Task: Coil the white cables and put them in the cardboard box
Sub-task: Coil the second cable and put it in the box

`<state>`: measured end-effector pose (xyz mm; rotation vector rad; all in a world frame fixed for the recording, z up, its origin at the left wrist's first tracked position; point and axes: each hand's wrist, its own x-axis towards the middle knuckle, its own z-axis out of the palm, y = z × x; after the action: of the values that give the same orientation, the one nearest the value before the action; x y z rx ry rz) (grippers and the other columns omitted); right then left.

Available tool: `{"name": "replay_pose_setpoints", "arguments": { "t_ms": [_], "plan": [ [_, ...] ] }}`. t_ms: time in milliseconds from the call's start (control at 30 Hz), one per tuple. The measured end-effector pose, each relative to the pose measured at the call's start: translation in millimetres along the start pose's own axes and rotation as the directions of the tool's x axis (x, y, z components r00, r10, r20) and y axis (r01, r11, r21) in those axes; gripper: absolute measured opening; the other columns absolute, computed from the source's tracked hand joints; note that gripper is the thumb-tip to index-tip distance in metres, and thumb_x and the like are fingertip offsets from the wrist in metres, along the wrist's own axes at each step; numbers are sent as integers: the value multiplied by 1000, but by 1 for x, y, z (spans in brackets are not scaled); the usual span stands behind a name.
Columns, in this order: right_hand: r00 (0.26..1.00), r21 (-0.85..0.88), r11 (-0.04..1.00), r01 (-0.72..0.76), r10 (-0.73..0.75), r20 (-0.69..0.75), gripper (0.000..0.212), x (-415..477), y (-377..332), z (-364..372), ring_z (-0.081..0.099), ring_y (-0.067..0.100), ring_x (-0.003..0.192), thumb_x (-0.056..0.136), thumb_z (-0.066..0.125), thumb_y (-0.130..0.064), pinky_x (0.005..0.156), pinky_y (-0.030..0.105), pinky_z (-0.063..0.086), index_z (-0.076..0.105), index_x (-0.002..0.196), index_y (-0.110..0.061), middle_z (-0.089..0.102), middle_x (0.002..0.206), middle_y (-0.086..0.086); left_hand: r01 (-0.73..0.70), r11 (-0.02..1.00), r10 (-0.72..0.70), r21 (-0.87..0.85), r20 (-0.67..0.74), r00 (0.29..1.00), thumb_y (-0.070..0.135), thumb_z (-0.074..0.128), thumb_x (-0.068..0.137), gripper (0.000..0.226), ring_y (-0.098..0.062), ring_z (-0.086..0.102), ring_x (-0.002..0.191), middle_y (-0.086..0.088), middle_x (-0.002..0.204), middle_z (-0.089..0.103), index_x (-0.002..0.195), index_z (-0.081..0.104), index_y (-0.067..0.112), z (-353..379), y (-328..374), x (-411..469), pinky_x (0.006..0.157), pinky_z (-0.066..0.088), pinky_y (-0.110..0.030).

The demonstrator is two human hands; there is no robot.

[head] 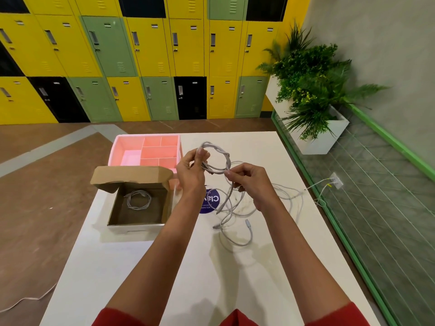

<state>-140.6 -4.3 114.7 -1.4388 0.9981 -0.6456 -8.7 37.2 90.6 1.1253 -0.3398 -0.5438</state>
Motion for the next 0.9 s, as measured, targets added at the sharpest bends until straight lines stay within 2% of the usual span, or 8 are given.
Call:
{"name": "replay_pose_setpoints", "arguments": {
  "t_ms": [100,167,267,400,567,667,767,900],
  "plan": [
    [999,101,994,-41,38,30,16,-1,1,0,57,7,52,84,71,-11,56,20,49,63,91,2,62,68,3,21,999,-20,-35,16,1000,15,59,93,10,-6,66,74,8,65,68,90,66,8,1,0,-3,70,51,-22],
    [999,165,985,-53,51,15,12,-2,3,2,60,12,57,86,69,-11,61,22,55,60,87,-2,63,70,7,37,998,-35,-45,41,999,16,59,93,10,-7,66,75,7,66,68,87,66,11,4,-1,-7,72,52,-23],
    [997,241,969,-58,69,-39,15,-2,9,10,67,18,63,89,66,-12,66,27,59,56,91,-2,67,75,12,58,997,-55,-58,56,997,16,56,95,14,-8,66,76,7,64,68,84,65,12,8,-3,-14,76,53,-26],
    [994,313,949,-43,71,-78,16,-6,14,19,72,20,67,92,63,-15,70,29,60,52,92,-3,70,81,17,57,996,-53,-62,72,996,17,52,97,17,-9,66,79,8,64,68,84,63,12,8,-6,-19,77,53,-27],
    [990,353,936,-21,68,-122,17,-6,15,22,72,21,69,92,63,-14,67,25,59,53,94,0,71,81,20,71,995,-66,-72,66,996,16,49,98,22,-4,66,71,7,64,66,80,59,10,10,-7,-25,68,54,-22],
    [986,360,933,-27,85,-144,17,-4,16,24,73,22,73,91,64,-13,69,27,59,54,95,0,72,79,18,75,994,-69,-82,74,995,15,48,99,23,-4,66,70,0,69,62,78,57,8,11,-6,-27,67,54,-22],
    [984,419,906,-65,128,-124,14,-4,14,23,73,21,73,92,63,-11,71,28,59,52,89,-3,71,78,16,91,990,-84,-110,69,994,15,47,99,23,-7,65,72,-5,74,58,79,56,7,13,-7,-29,66,54,-21],
    [979,529,839,-130,192,-63,17,-1,14,21,72,18,70,90,64,-8,70,27,60,50,99,-4,70,79,14,108,981,-95,-161,87,992,14,44,100,24,-8,65,77,-5,77,56,80,54,7,13,-9,-31,67,54,-20]
  ]
}}
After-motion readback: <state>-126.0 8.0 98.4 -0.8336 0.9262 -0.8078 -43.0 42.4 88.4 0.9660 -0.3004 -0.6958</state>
